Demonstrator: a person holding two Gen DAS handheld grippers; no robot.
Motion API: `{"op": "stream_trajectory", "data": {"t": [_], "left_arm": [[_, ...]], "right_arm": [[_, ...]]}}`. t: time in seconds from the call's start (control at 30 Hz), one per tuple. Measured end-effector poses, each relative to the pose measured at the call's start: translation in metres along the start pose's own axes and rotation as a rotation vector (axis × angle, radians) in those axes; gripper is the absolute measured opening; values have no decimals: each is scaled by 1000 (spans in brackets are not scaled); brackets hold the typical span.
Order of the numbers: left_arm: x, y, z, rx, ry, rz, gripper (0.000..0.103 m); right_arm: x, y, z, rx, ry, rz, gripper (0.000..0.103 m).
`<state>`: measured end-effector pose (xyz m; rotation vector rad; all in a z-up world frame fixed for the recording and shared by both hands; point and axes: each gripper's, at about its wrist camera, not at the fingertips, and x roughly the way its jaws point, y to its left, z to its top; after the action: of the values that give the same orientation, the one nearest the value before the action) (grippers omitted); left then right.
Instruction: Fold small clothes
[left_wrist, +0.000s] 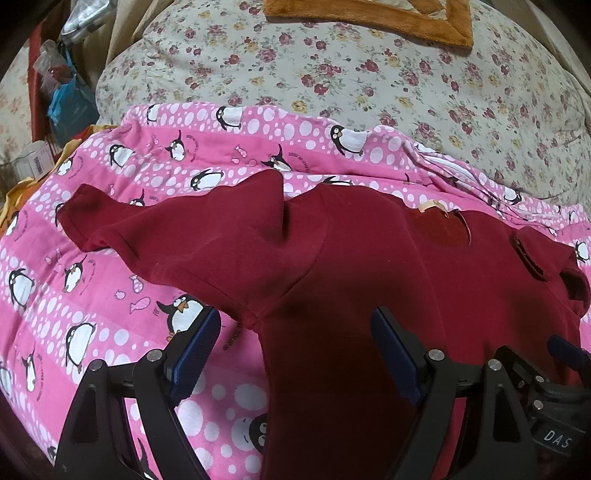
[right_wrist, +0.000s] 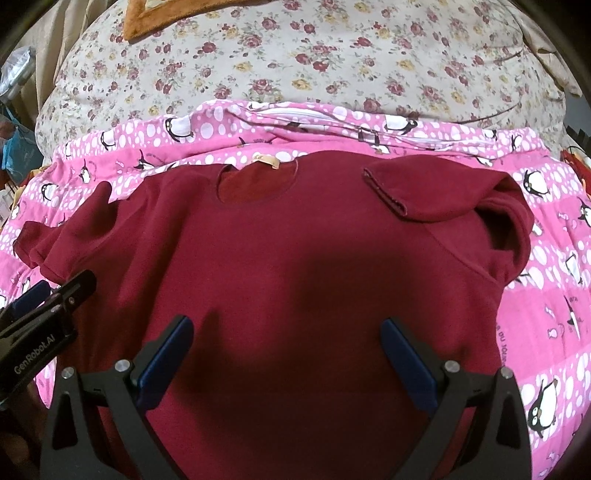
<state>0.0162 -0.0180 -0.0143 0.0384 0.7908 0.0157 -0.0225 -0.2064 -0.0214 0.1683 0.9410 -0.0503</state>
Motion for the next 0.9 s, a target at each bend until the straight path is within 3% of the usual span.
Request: {"op": "stream_trajectory", "data": {"t": [0.9], "left_arm": [[-3, 16, 3, -41, -9, 4, 66]], "right_arm": [[-2, 2, 3, 3, -1, 11, 103]]}}
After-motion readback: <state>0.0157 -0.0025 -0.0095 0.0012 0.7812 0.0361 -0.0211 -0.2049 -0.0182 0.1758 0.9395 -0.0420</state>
